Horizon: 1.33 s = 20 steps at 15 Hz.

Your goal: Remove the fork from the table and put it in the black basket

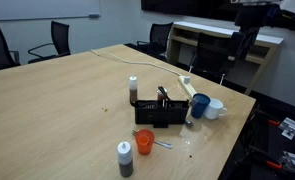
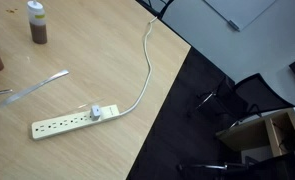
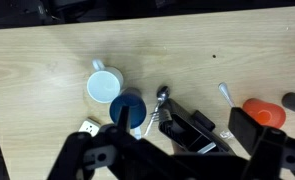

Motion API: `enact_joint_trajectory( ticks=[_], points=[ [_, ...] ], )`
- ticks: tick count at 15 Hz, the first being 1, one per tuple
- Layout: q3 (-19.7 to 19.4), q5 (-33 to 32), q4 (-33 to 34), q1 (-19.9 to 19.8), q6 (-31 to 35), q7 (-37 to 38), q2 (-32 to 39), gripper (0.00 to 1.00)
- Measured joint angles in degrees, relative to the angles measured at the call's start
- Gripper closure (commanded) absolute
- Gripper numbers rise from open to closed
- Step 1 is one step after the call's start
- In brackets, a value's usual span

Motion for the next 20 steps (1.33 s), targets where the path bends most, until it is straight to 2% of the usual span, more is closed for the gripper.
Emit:
enact_joint_trajectory(
  ticks=[6, 12, 15, 20],
  points=[
    [0.5, -0.5, -0.2, 1.0, 0.4, -0.1, 1.2, 0.0],
    [2.5, -0.5, 0.8, 3.5, 8.4, 1.3, 11.2, 0.0],
    [2.6, -0.5, 3.2, 3.8, 10.1, 2.3, 16.3, 0.0],
    [2.6, -0.5, 3.9, 3.8, 10.1, 2.5, 16.7, 0.0]
  ],
)
